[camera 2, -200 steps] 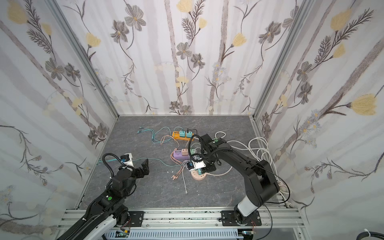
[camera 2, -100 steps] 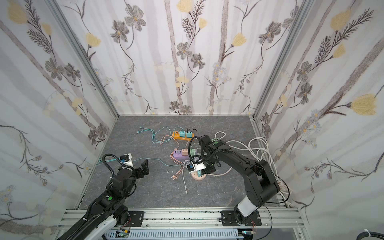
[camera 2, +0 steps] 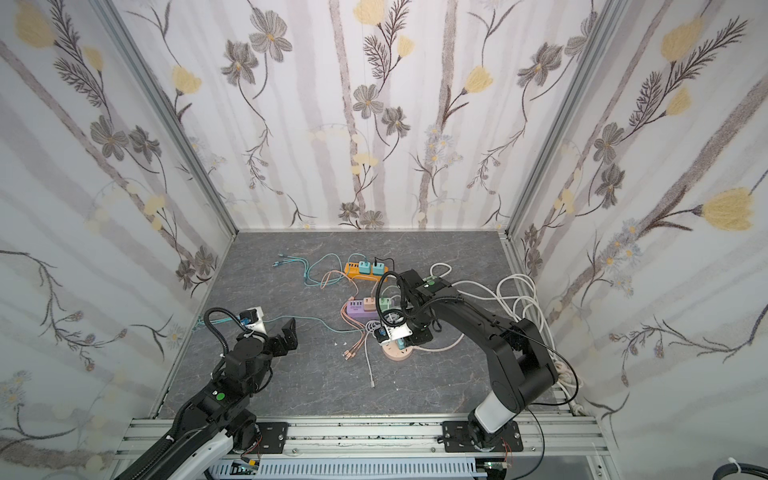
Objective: Insert the plug
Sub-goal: 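Lower and push the teal charger's prongs into the pink socket with the right gripper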
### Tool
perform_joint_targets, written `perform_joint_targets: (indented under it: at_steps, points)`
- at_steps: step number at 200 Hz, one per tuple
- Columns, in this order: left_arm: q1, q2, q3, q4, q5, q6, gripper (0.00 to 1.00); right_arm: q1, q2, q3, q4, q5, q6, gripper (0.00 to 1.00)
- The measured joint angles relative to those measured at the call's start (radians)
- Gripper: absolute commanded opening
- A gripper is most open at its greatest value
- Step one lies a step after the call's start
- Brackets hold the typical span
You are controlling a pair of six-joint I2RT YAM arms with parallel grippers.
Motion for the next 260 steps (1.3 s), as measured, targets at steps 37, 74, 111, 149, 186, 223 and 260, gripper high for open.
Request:
perform_joint_targets:
  at_steps: [37, 74, 111, 149, 186, 223, 260]
  points:
    - [0.002, 0.001, -0.007, 0.000, 0.000, -0.003, 1.00, 0.002, 0.000, 0.000, 0.002, -0.008, 0.001, 0.00]
    - [0.003, 0.001, -0.010, 0.000, 0.001, -0.005, 1.00, 0.002, 0.000, -0.002, 0.003, -0.010, 0.000, 0.00]
    - [0.005, 0.001, -0.013, 0.000, 0.002, -0.007, 1.00, 0.002, -0.002, -0.002, 0.005, -0.019, 0.002, 0.00]
    - [0.006, 0.000, -0.015, 0.000, 0.005, -0.009, 1.00, 0.003, -0.024, -0.007, 0.008, -0.053, 0.005, 0.00]
    - [0.006, 0.000, -0.017, 0.000, 0.005, -0.011, 1.00, 0.003, -0.024, -0.019, 0.013, -0.053, 0.004, 0.00]
    - [0.008, 0.000, -0.021, 0.000, 0.011, -0.014, 1.00, 0.003, -0.011, -0.023, 0.018, -0.051, 0.003, 0.00]
    - [0.008, -0.001, -0.026, 0.000, 0.012, -0.018, 1.00, 0.002, -0.001, -0.020, 0.019, -0.054, 0.000, 0.00]
